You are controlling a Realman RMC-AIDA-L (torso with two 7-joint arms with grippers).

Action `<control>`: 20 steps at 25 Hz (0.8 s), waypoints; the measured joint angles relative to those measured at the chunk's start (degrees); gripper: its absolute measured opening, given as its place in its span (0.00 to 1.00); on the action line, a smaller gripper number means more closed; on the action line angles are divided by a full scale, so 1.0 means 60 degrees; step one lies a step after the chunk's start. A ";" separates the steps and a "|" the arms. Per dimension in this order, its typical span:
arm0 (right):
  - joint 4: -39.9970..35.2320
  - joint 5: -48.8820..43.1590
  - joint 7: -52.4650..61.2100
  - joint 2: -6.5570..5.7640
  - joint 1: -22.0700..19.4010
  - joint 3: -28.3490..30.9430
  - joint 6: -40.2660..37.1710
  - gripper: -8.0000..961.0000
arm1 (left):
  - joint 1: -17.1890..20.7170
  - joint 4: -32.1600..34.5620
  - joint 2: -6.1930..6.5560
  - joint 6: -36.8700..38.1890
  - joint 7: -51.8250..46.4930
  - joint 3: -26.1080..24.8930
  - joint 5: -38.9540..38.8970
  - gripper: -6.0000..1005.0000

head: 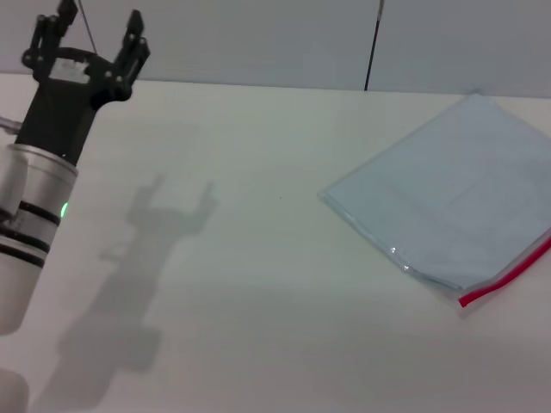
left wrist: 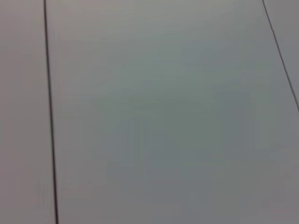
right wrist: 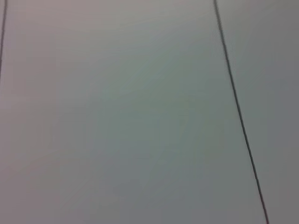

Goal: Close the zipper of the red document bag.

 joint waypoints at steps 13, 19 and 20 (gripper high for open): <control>0.0013 -0.0132 0.0510 0.0021 -0.0033 -0.0139 0.0109 0.93 | -0.0142 -0.0462 -0.0111 -0.0517 -0.0029 0.0040 -0.1150 0.81; 0.0006 -0.0147 0.0506 0.0012 -0.0038 -0.0136 0.0054 0.92 | -0.0141 -0.0460 -0.0114 -0.0559 -0.0035 0.0037 -0.1212 0.81; 0.0004 -0.0147 0.0506 0.0015 -0.0039 -0.0135 0.0043 0.92 | -0.0141 -0.0457 -0.0114 -0.0561 -0.0036 0.0037 -0.1213 0.81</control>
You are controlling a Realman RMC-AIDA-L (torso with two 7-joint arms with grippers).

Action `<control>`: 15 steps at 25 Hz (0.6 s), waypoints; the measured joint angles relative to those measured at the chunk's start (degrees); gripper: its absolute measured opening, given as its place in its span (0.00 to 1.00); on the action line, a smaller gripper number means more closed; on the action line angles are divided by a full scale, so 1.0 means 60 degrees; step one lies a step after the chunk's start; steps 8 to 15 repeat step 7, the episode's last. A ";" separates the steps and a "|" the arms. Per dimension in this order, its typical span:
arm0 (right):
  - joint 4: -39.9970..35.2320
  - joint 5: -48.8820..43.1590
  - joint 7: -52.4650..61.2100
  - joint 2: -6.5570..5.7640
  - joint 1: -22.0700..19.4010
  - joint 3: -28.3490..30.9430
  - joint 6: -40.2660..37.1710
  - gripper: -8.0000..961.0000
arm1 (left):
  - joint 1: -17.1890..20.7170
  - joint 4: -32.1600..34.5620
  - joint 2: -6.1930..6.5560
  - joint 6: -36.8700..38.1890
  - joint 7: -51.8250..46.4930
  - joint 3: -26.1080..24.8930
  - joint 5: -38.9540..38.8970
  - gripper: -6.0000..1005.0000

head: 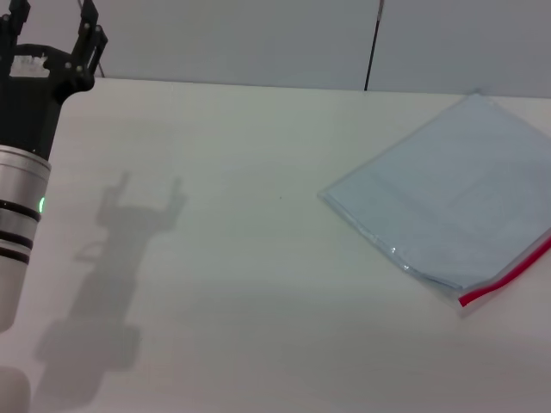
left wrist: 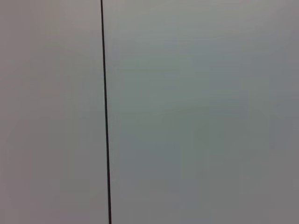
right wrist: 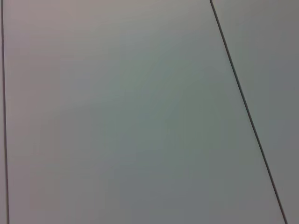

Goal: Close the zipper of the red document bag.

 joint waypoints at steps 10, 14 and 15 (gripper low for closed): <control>-0.0018 -0.0060 -0.0001 0.0012 0.0000 0.0003 -0.0031 0.92 | 0.0000 0.0007 0.0002 -0.0007 -0.0006 -0.0009 -0.0006 0.80; -0.0018 -0.0060 -0.0001 0.0012 0.0000 0.0003 -0.0031 0.92 | 0.0000 0.0007 0.0002 -0.0007 -0.0006 -0.0009 -0.0006 0.80; -0.0018 -0.0060 -0.0001 0.0012 0.0000 0.0003 -0.0031 0.92 | 0.0000 0.0007 0.0002 -0.0007 -0.0006 -0.0009 -0.0006 0.80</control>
